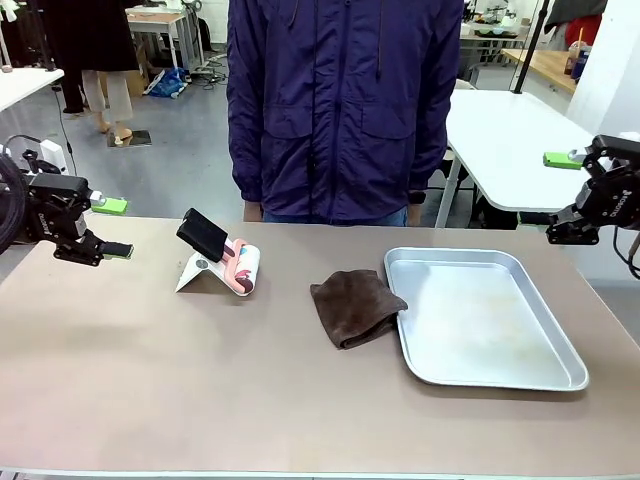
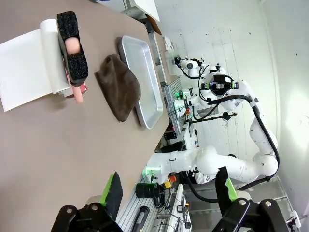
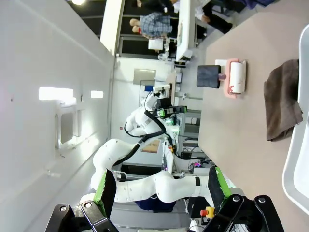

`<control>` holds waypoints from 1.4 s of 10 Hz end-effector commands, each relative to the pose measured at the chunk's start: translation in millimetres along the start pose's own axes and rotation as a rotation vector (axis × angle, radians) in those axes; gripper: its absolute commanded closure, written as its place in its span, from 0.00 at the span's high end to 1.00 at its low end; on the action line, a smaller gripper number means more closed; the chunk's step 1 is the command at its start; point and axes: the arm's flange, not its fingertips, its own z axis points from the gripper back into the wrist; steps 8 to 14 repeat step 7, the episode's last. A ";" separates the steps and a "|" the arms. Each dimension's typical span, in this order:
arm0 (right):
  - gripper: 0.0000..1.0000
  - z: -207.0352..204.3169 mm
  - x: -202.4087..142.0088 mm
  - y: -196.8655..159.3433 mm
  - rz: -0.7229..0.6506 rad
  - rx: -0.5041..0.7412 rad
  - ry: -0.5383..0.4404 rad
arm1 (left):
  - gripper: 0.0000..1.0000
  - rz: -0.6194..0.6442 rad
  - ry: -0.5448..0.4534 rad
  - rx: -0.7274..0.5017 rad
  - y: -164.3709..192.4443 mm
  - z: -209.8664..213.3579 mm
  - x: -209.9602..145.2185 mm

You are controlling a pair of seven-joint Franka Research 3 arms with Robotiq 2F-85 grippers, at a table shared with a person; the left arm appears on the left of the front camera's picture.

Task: Clean the surface of the table.
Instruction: Return the Lint Roller and towel to their original positions.

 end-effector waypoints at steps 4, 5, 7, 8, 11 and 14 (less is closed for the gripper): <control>1.00 -1.1 -0.6 3.2 0.007 0.008 0.003 | 1.00 -0.002 -0.011 -0.017 -2.6 -2.1 -4.0; 1.00 -1.1 -0.6 3.2 0.007 0.008 0.003 | 1.00 -0.002 -0.011 -0.017 -2.6 -2.1 -4.0; 1.00 -1.1 -0.6 3.2 0.007 0.008 0.003 | 1.00 -0.002 -0.011 -0.017 -2.6 -2.1 -4.0; 1.00 -1.1 -0.6 3.2 0.007 0.008 0.003 | 1.00 -0.002 -0.011 -0.017 -2.6 -2.1 -4.0; 1.00 -1.1 -0.6 3.2 0.007 0.008 0.003 | 1.00 -0.002 -0.011 -0.017 -2.6 -2.1 -4.0; 1.00 -1.1 -0.6 3.2 0.007 0.008 0.003 | 1.00 -0.002 -0.011 -0.017 -2.6 -2.1 -4.0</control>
